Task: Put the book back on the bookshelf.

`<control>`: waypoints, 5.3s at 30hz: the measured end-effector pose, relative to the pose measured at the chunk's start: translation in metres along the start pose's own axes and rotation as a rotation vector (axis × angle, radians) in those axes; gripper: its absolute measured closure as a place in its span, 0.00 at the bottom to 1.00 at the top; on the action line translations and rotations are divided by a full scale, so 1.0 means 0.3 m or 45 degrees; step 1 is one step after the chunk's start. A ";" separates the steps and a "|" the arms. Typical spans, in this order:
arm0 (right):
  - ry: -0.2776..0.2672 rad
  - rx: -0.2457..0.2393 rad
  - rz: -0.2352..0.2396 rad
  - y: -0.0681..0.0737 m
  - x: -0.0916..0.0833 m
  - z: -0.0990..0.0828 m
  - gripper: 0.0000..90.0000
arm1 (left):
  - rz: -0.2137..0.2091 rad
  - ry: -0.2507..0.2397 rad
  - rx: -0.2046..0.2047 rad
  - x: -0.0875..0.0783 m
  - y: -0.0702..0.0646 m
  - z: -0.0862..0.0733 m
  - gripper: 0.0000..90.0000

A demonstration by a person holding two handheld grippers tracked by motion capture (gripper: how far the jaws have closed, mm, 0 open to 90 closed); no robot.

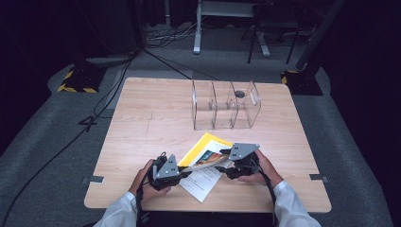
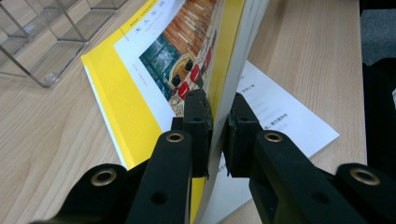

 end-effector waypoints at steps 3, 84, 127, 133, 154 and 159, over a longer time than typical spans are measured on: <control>0.066 -0.019 -0.083 -0.019 0.017 -0.035 0.57 | -0.008 0.010 -0.006 -0.010 0.003 -0.010 0.89; -0.115 -0.361 -0.111 0.099 -0.061 0.016 0.89 | 0.394 0.545 -0.053 0.082 -0.059 0.132 0.82; -0.373 0.140 -0.074 -0.077 -0.251 -0.051 0.42 | -0.017 -0.246 0.021 -0.028 -0.060 0.209 0.91; -0.418 0.125 -0.065 -0.052 -0.246 -0.005 0.48 | -0.030 -0.270 -0.039 -0.039 -0.027 0.166 0.90; -0.448 0.137 -0.074 -0.018 -0.173 0.148 0.43 | -0.044 -0.201 -0.080 -0.105 0.006 0.066 0.92; -0.427 0.156 -0.041 -0.024 -0.130 0.169 0.40 | -0.051 -0.207 -0.096 -0.118 0.018 0.047 0.92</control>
Point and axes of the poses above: each handheld gripper's, and its own axes: x roughly forward along the jaws, z roughly out of its top, y roughly to its left, the point moved 4 cm from there along x, roughly forward along the jaws, and after that the axes turned 8 degrees about -z, right-handed, at the moved point
